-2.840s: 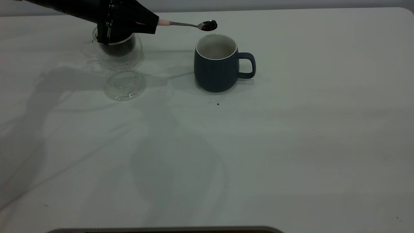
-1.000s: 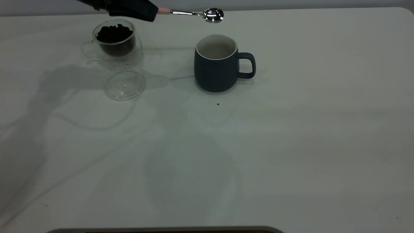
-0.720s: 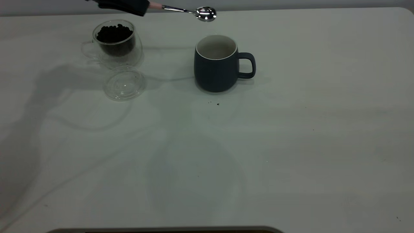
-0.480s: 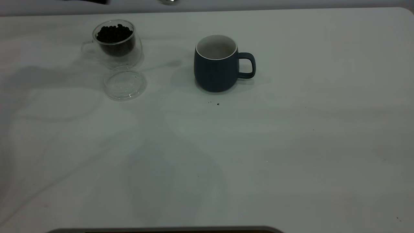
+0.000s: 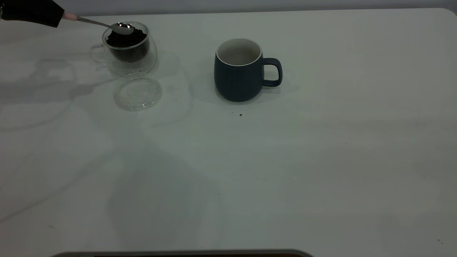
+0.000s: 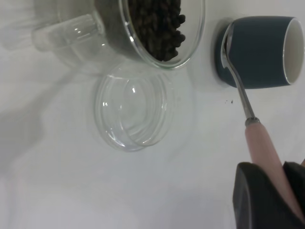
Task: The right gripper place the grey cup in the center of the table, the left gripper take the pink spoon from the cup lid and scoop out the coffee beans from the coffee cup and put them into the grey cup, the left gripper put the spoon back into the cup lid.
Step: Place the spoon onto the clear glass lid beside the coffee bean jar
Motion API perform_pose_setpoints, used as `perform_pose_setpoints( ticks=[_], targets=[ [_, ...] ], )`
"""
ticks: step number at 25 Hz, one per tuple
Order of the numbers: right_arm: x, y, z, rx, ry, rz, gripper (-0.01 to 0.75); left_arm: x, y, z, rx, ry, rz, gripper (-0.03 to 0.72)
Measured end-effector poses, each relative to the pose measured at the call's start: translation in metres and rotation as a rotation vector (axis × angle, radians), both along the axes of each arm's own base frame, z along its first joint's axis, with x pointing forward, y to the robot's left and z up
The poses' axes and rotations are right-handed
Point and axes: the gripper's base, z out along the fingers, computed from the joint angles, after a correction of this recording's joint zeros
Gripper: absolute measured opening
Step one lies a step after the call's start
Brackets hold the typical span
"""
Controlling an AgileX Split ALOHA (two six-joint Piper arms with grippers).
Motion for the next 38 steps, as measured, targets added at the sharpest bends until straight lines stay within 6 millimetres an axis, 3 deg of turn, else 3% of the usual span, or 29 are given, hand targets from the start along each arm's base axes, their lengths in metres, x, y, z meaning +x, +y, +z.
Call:
perform_pose_setpoints(
  ticks=[5,14,27,33,38],
  targets=[
    [0.000,0.000,0.000,0.000,0.000,0.000,0.507,-0.002,-0.004,-0.002,-0.006,0.014,-0.004,0.123],
    [0.000,0.000,0.000,0.000,0.000,0.000,0.507,-0.036,-0.014,-0.037,-0.055,0.068,-0.097,0.123],
    [0.000,0.000,0.000,0.000,0.000,0.000,0.507,-0.037,-0.019,-0.094,-0.123,0.104,-0.032,0.123],
    [0.000,0.000,0.000,0.000,0.000,0.000,0.507,-0.037,-0.018,-0.096,-0.134,0.074,-0.035,0.123],
    [0.000,0.000,0.000,0.000,0.000,0.000,0.507,-0.039,0.000,-0.095,-0.150,0.072,0.008,0.123]
  ],
)
